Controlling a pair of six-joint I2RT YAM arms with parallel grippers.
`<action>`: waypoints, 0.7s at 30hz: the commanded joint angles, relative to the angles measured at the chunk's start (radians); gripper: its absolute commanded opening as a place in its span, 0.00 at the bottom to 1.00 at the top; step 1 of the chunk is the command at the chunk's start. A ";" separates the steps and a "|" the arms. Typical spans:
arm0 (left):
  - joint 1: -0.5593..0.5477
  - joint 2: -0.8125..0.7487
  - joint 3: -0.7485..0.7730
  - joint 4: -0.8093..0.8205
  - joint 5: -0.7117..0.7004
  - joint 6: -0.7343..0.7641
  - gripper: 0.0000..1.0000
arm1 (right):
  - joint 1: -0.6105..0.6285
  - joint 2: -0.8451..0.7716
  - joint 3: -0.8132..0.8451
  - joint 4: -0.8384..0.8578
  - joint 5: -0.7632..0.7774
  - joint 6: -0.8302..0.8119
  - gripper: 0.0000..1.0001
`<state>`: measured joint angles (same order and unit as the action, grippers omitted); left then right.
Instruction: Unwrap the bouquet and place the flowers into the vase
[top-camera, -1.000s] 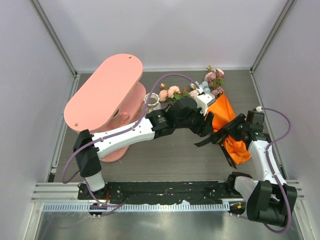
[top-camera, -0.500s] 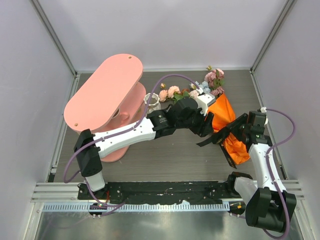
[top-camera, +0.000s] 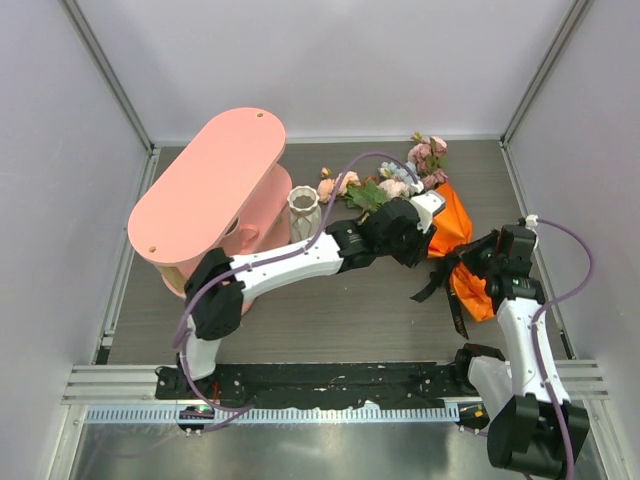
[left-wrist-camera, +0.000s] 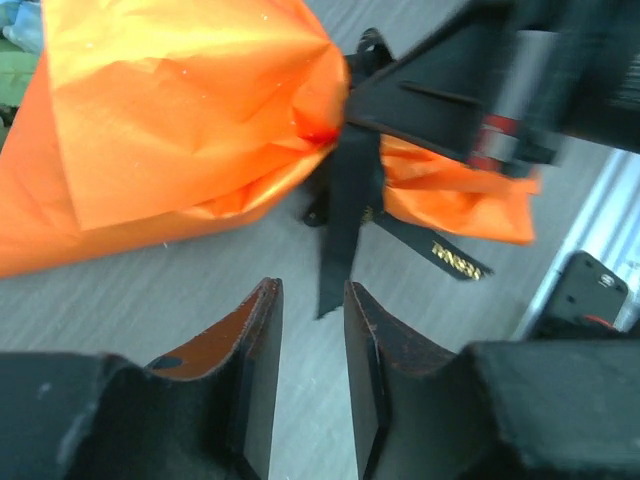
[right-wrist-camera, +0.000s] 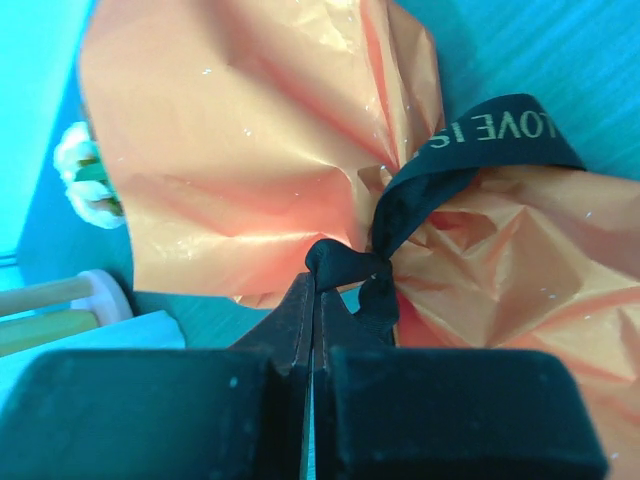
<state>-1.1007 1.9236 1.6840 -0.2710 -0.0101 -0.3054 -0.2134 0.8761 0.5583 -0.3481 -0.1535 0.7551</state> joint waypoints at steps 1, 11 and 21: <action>0.044 0.145 0.120 0.082 -0.048 0.039 0.29 | -0.004 -0.089 0.086 0.021 0.017 -0.036 0.01; 0.090 0.439 0.485 0.036 -0.073 -0.044 0.00 | -0.006 -0.095 0.065 -0.014 0.009 -0.066 0.01; 0.038 0.218 0.258 0.128 0.065 -0.058 0.00 | -0.004 -0.069 0.032 -0.006 0.026 -0.096 0.01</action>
<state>-1.0237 2.3169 2.0109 -0.2367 -0.0059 -0.3622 -0.2134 0.7986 0.5922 -0.3912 -0.1425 0.6888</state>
